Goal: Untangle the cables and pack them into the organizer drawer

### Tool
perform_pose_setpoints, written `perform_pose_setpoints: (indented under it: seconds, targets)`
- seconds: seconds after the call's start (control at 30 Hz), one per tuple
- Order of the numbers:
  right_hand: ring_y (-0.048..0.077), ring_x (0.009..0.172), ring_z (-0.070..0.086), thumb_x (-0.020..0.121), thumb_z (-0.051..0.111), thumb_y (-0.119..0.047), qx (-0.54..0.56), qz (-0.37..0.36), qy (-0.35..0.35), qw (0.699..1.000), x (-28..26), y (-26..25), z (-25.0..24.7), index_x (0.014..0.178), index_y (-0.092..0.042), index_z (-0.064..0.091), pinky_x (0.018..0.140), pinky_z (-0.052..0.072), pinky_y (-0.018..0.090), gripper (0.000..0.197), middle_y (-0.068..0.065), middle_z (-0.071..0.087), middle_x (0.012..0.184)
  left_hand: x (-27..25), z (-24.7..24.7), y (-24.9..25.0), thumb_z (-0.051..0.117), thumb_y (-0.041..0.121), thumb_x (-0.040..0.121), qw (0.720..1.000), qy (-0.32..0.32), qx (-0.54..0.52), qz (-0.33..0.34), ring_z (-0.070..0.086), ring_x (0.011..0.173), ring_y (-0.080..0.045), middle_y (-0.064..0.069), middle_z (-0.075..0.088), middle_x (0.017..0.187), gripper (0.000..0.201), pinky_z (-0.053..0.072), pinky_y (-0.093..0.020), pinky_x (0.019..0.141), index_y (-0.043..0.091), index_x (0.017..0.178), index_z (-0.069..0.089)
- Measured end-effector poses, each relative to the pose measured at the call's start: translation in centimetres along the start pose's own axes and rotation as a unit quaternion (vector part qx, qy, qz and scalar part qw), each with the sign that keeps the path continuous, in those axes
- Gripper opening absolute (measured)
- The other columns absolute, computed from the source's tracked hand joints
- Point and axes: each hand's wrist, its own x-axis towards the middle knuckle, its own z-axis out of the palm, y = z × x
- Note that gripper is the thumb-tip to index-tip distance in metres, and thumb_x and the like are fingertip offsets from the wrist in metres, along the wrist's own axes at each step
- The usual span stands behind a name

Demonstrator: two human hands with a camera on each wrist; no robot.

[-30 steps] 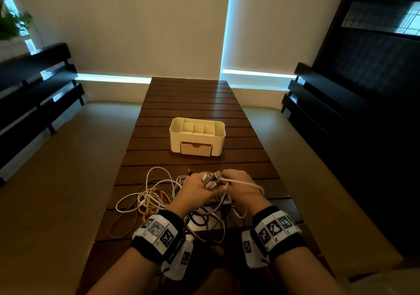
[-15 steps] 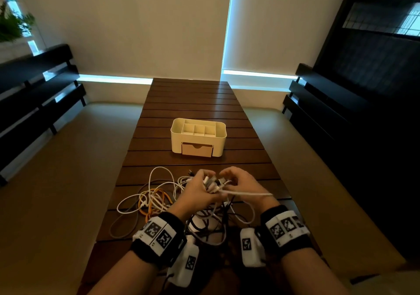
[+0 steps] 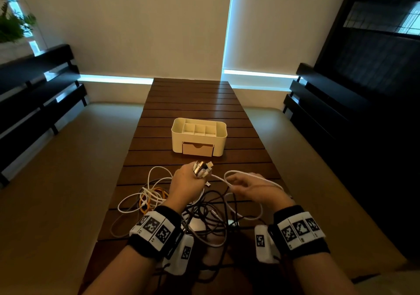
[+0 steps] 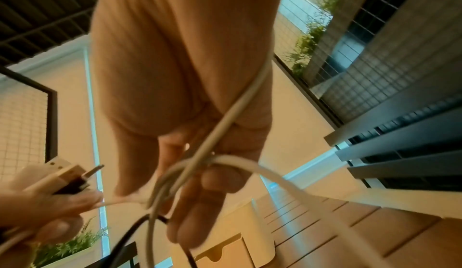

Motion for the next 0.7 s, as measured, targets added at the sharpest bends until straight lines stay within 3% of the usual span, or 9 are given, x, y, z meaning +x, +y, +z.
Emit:
perform_pose_setpoints:
  seconds: [0.07,0.17,0.27,0.3,0.37,0.47,0.6,0.67,0.7]
  targets:
    - [0.017,0.108,0.058,0.094,0.052,-0.035,0.074,-0.073,0.065,0.992,-0.5,-0.6,0.0,0.128,-0.038,0.052,0.099,0.045,0.037,0.035,0.000,0.062,0.120,-0.1,0.4,-0.2,0.063,0.027,0.087,0.999,-0.032,-0.027,-0.001,0.060,0.080,-0.031,-0.010,0.064,0.077,0.017,0.049,-0.041,0.071,0.014,0.077,0.062]
    - [0.007,0.105,0.055,0.095,0.048,-0.032,0.189,-0.123,0.106,0.969,-0.9,-1.5,-0.5,0.121,-0.041,0.055,0.085,0.044,0.021,0.028,-0.003,0.061,0.115,-0.5,0.9,-0.2,0.070,0.023,0.083,0.988,-0.118,-0.096,0.001,0.061,0.071,-0.027,-0.011,0.066,0.075,0.015,0.050,-0.040,0.070,0.008,0.081,0.066]
    - [0.003,0.060,0.050,0.096,0.046,-0.025,0.303,-0.069,0.186,0.932,-0.1,-1.7,-1.1,0.098,-0.019,0.066,0.055,0.038,0.012,0.021,-0.002,0.057,0.076,-1.3,0.9,0.3,0.071,0.028,0.083,0.979,-0.180,-0.101,-0.006,0.047,0.054,-0.009,0.000,0.052,0.059,0.027,0.040,-0.024,0.056,0.010,0.066,0.061]
    - [0.004,0.049,0.044,0.097,0.045,-0.024,0.393,-0.035,0.226,0.891,0.4,-1.3,-1.4,0.091,-0.013,0.064,0.045,0.035,0.012,0.023,0.000,0.051,0.068,-1.4,0.9,0.2,0.070,0.030,0.083,0.978,-0.176,-0.109,-0.007,0.045,0.054,-0.010,-0.002,0.049,0.059,0.030,0.038,-0.025,0.057,0.007,0.067,0.060]
    - [0.004,0.041,0.043,0.100,0.041,-0.021,0.597,0.042,0.291,0.746,1.0,-0.2,-2.4,0.082,-0.008,0.056,0.036,0.034,0.012,0.027,0.002,0.048,0.065,-1.5,0.3,0.1,0.069,0.033,0.083,0.982,-0.133,-0.133,-0.002,0.045,0.059,-0.016,-0.008,0.050,0.064,0.033,0.038,-0.033,0.061,0.004,0.069,0.060]
    - [0.006,0.050,0.054,0.102,0.035,-0.018,0.751,0.091,0.327,0.567,1.1,1.3,-3.4,0.079,-0.005,0.051,0.041,0.042,0.010,0.030,0.007,0.055,0.074,-1.2,-1.1,0.2,0.068,0.026,0.085,0.979,-0.047,-0.199,-0.004,0.046,0.061,-0.017,-0.007,0.049,0.064,0.031,0.040,-0.035,0.064,0.010,0.062,0.054]
    - [0.010,0.077,0.058,0.096,0.042,-0.009,0.748,0.102,0.434,0.491,1.4,2.8,-3.4,0.084,-0.017,0.053,0.064,0.046,0.013,0.018,0.010,0.062,0.108,-1.3,-1.7,0.9,0.070,0.020,0.084,0.974,0.012,-0.223,0.029,0.040,0.054,-0.011,-0.003,0.040,0.058,0.038,0.035,-0.025,0.057,0.013,0.058,0.044]
    - [0.018,0.097,0.057,0.094,0.045,-0.008,0.835,0.045,0.355,0.417,0.7,2.2,-3.1,0.086,-0.035,0.043,0.072,0.042,0.010,0.029,0.014,0.055,0.126,-1.6,-1.2,1.1,0.070,0.020,0.084,0.972,0.045,-0.231,0.017,0.043,0.054,-0.007,0.002,0.044,0.057,0.035,0.038,-0.021,0.056,0.018,0.056,0.048]
    - [0.022,0.111,0.053,0.094,0.047,-0.008,0.837,0.033,0.368,0.405,0.3,2.3,-2.8,0.091,-0.039,0.040,0.077,0.041,0.009,0.032,0.016,0.049,0.133,-1.7,-1.0,1.2,0.070,0.021,0.084,0.967,0.066,-0.245,0.005,0.046,0.057,-0.008,0.001,0.049,0.059,0.030,0.039,-0.022,0.058,0.018,0.059,0.052]
